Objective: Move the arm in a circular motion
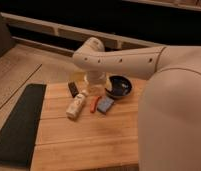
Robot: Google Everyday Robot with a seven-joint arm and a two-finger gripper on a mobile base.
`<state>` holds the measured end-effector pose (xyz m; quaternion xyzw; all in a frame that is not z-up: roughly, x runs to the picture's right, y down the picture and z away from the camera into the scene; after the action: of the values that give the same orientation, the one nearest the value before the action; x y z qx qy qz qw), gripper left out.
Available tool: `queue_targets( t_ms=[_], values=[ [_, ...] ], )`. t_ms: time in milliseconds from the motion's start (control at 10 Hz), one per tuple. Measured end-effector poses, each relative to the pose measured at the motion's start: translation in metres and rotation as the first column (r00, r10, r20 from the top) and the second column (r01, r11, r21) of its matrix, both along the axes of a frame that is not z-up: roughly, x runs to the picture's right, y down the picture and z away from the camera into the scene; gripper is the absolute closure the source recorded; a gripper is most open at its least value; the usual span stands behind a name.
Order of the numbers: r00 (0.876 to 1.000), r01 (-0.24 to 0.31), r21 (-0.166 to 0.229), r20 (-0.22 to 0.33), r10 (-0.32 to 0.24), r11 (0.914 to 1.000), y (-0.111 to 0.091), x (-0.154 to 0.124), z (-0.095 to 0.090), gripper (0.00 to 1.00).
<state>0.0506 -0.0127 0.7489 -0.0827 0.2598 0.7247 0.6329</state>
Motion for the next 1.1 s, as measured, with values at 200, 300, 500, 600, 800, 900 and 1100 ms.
queue_targets(
  t_ms=[200,300,500,600,800,900,1100],
  values=[
    [0.995,-0.026,0.004,-0.093,0.026,0.9997,-0.026,0.044,0.013,0.35],
    [0.994,-0.015,0.012,-0.105,0.016,0.9998,-0.047,0.056,0.031,0.35],
    [0.998,0.01,0.037,-0.065,-0.008,0.9993,-0.084,0.046,0.063,0.35],
    [0.999,0.019,0.043,-0.047,-0.017,0.9989,-0.092,0.039,0.07,0.35],
    [0.996,0.079,0.035,0.033,-0.08,0.9963,-0.106,-0.001,0.087,0.35],
    [0.989,0.122,0.023,0.086,-0.124,0.9922,-0.105,-0.03,0.092,0.35],
    [0.963,0.197,-0.006,0.189,-0.192,0.9804,-0.089,-0.085,0.093,0.35]
  ],
)
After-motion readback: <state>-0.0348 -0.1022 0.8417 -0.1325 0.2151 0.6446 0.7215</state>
